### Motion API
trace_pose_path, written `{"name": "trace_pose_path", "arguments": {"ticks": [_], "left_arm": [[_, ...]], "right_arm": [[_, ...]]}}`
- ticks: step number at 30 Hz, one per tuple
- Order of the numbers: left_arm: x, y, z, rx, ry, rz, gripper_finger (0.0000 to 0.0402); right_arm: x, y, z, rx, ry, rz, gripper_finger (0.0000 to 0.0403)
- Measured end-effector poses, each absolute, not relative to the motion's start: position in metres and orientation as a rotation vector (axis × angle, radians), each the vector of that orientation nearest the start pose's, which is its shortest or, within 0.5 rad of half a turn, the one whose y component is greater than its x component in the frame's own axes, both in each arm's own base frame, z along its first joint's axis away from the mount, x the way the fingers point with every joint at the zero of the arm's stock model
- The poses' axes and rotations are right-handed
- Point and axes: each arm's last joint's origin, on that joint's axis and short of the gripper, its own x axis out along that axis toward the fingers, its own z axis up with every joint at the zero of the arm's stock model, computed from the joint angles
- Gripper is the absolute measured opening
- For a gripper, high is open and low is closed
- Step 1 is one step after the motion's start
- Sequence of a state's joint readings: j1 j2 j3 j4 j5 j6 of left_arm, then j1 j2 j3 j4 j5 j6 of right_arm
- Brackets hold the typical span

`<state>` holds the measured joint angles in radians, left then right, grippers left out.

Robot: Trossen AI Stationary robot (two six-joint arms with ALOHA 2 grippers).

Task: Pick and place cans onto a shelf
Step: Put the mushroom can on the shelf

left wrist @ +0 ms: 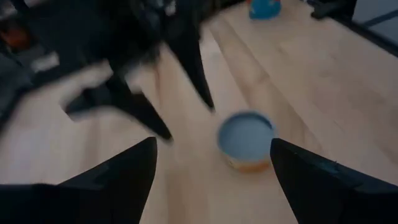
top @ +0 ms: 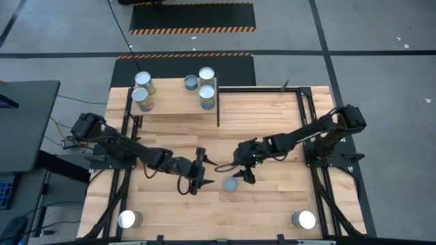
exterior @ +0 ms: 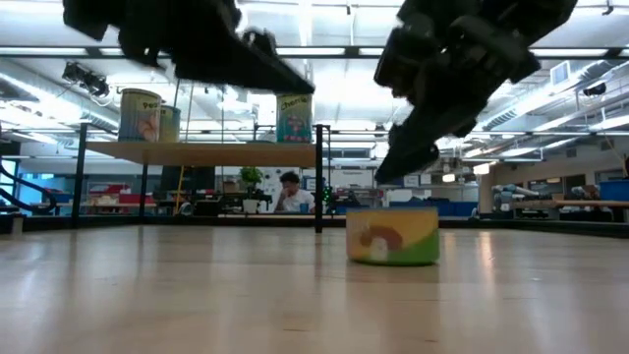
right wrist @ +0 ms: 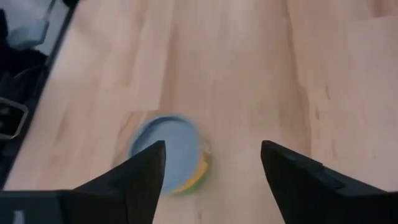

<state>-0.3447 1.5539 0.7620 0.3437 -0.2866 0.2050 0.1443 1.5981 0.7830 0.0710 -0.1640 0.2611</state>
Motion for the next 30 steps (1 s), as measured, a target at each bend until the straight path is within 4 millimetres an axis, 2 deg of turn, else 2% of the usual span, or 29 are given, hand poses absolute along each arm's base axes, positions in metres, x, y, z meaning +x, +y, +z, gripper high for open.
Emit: {"name": "trace_pose_path", "arguments": {"ticks": [4, 10, 16, 20, 27, 30], "left_arm": [[0.311, -0.099, 0.167, 0.234, 0.473, -0.069, 0.0319], [0.334, -0.104, 0.14, 0.135, 0.483, -0.1, 0.0319], [0.369, -0.117, 0.141, 0.104, 0.513, -0.158, 0.0322], [0.385, -0.121, 0.145, 0.054, 0.562, -0.101, 0.0347], [0.398, -0.138, 0.145, -0.093, 0.595, 0.016, 0.0357], [0.399, -0.144, 0.138, -0.115, 0.617, 0.072, 0.0357]], "right_arm": [[0.294, 0.066, 0.173, 0.186, 0.803, 0.148, 0.0257], [0.274, 0.089, 0.183, 0.145, 0.838, 0.069, 0.0252], [0.262, 0.106, 0.189, 0.149, 0.827, 0.043, 0.0252], [0.257, 0.115, 0.189, 0.137, 0.823, 0.028, 0.0252], [0.249, 0.129, 0.188, 0.127, 0.828, 0.025, 0.0252], [0.246, 0.135, 0.188, 0.129, 0.825, 0.031, 0.0252]]}}
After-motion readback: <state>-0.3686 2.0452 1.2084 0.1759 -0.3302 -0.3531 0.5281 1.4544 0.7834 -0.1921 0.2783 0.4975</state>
